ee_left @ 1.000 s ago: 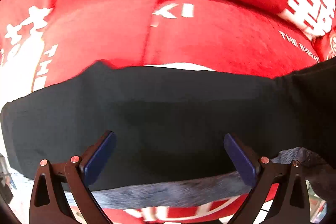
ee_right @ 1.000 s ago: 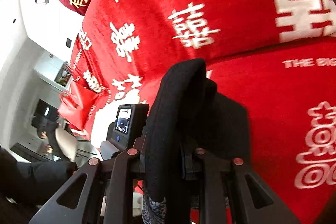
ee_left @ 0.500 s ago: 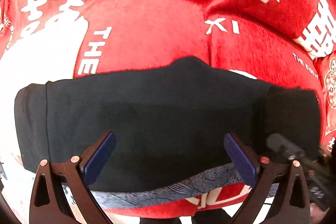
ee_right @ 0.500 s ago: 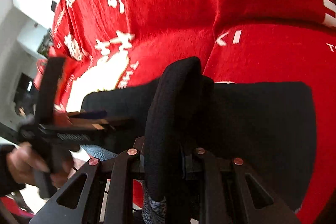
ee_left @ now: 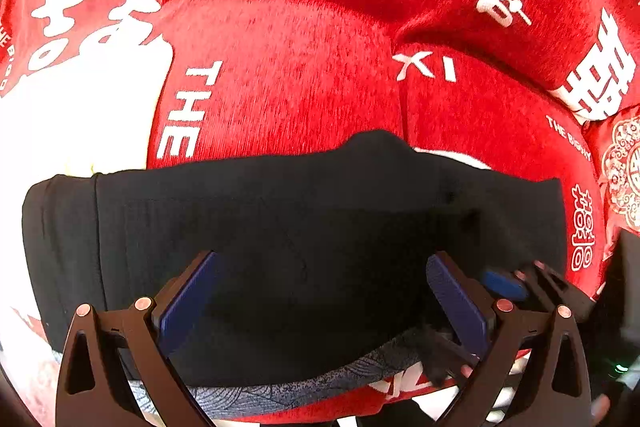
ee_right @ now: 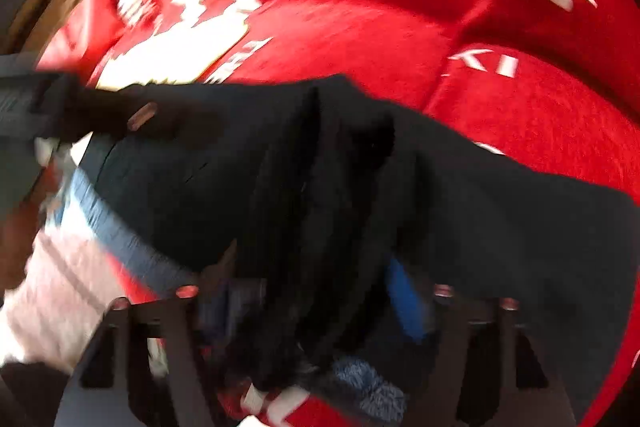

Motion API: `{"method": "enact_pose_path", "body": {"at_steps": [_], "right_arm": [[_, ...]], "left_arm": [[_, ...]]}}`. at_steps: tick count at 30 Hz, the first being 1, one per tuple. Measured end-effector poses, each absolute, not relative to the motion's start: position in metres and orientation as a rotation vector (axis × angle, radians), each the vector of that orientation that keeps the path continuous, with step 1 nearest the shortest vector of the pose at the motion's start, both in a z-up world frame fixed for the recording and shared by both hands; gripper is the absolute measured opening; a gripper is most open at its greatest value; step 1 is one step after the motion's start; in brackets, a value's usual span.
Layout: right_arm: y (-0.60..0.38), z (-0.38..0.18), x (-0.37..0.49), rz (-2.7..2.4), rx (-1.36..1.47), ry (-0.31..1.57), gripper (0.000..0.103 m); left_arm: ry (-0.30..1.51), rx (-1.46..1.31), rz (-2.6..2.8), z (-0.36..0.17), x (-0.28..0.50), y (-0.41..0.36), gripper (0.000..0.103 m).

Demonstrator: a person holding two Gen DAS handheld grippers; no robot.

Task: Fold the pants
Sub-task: 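Grasp one end of the pants strip with the right gripper and lift it, then fold the held end over onto the strip's middle with the right gripper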

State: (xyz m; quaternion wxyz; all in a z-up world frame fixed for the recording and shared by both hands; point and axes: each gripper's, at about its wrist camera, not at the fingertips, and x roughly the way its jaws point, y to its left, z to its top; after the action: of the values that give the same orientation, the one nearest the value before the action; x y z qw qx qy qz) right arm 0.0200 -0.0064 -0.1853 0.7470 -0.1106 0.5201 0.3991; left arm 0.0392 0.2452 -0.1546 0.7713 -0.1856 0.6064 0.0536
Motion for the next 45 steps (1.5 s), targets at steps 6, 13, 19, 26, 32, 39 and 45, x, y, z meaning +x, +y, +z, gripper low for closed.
{"method": "enact_pose_path", "body": {"at_steps": [6,13,19,26,32,39,45], "right_arm": [[-0.088,-0.114,0.031,0.633,-0.060,0.984,0.079],[-0.094,-0.201,0.056,0.450,-0.422,1.097,0.080],[-0.148,-0.159,0.077,0.432,-0.149,1.022,0.081],[-0.122,-0.207,0.113,0.539,-0.344,1.107,0.083],[-0.155,-0.155,0.097,0.516,-0.259,1.020,0.084],[-0.142,-0.189,0.027,0.804,-0.494,1.082,0.084],[-0.147,-0.178,0.026,0.810,-0.484,1.026,0.084]], "left_arm": [[1.299,-0.397,0.047,-0.151,0.045,0.230,0.103],[1.295,-0.385,-0.155,-0.153,0.064,0.162,0.103],[1.318,-0.355,-0.204,-0.171,0.066,0.130,0.103],[1.269,-0.315,-0.131,-0.156,0.060,0.131,0.103],[1.265,-0.304,-0.176,-0.149,0.051,0.114,0.103],[1.394,-0.189,-0.193,-0.221,0.056,0.102,0.103],[1.297,-0.181,-0.217,-0.183,0.049,0.098,0.103]]}}
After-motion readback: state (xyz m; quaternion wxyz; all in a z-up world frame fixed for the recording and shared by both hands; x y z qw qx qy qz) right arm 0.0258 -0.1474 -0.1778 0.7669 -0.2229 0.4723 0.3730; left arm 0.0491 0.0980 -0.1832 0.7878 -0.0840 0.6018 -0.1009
